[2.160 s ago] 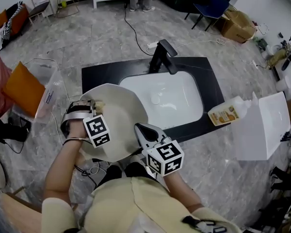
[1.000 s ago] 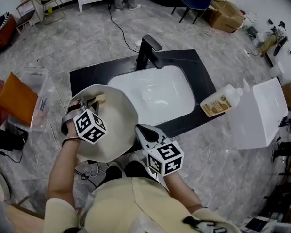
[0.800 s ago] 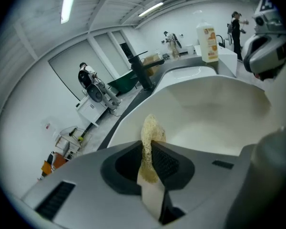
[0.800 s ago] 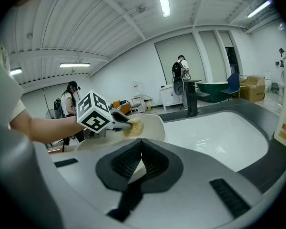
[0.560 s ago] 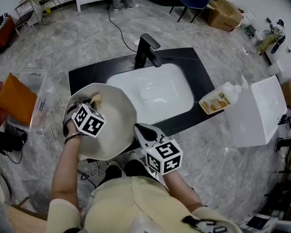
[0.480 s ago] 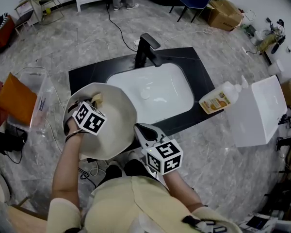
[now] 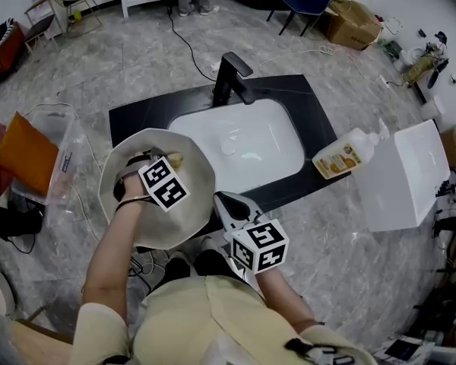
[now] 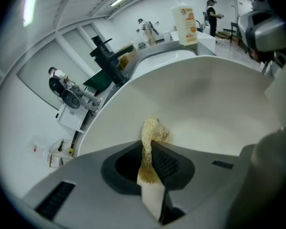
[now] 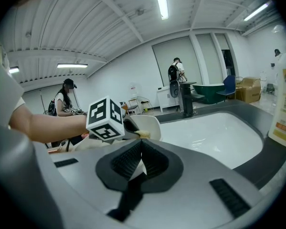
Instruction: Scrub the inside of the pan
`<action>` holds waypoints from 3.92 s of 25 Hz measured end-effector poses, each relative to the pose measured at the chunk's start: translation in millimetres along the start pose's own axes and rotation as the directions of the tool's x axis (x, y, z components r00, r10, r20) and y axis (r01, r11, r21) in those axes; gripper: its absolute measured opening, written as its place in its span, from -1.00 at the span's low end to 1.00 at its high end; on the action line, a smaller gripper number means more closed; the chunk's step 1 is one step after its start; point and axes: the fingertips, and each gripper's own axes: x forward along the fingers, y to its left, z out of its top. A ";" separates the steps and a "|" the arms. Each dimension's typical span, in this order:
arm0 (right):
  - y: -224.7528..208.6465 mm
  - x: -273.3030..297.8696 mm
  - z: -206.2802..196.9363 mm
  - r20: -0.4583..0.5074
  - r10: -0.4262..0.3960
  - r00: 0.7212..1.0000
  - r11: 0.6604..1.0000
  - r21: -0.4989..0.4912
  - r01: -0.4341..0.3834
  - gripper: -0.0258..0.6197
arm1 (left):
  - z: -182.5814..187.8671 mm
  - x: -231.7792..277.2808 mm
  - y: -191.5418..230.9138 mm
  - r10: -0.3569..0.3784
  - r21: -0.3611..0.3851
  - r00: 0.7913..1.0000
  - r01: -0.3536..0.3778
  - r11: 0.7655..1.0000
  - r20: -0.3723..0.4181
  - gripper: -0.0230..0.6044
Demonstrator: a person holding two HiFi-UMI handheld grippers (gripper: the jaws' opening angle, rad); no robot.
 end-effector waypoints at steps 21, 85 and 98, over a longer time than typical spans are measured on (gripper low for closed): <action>-12.8 0.4 6.0 0.011 -0.019 1.000 1.000 0.003 0.019 -0.87 | 7.1 -31.4 -94.8 -0.338 0.439 0.941 0.290 0.850 0.033 -0.76; 6.4 20.8 -1.1 -0.054 0.053 0.997 0.998 -0.033 -0.055 -0.87 | -79.2 4.2 16.1 0.130 0.138 0.935 -0.088 0.986 -0.330 -0.76; 4.9 14.8 -4.2 -0.053 0.046 0.998 0.999 -0.025 -0.048 -0.87 | -56.4 3.0 2.9 0.072 0.121 0.972 -0.046 0.992 -0.226 -0.76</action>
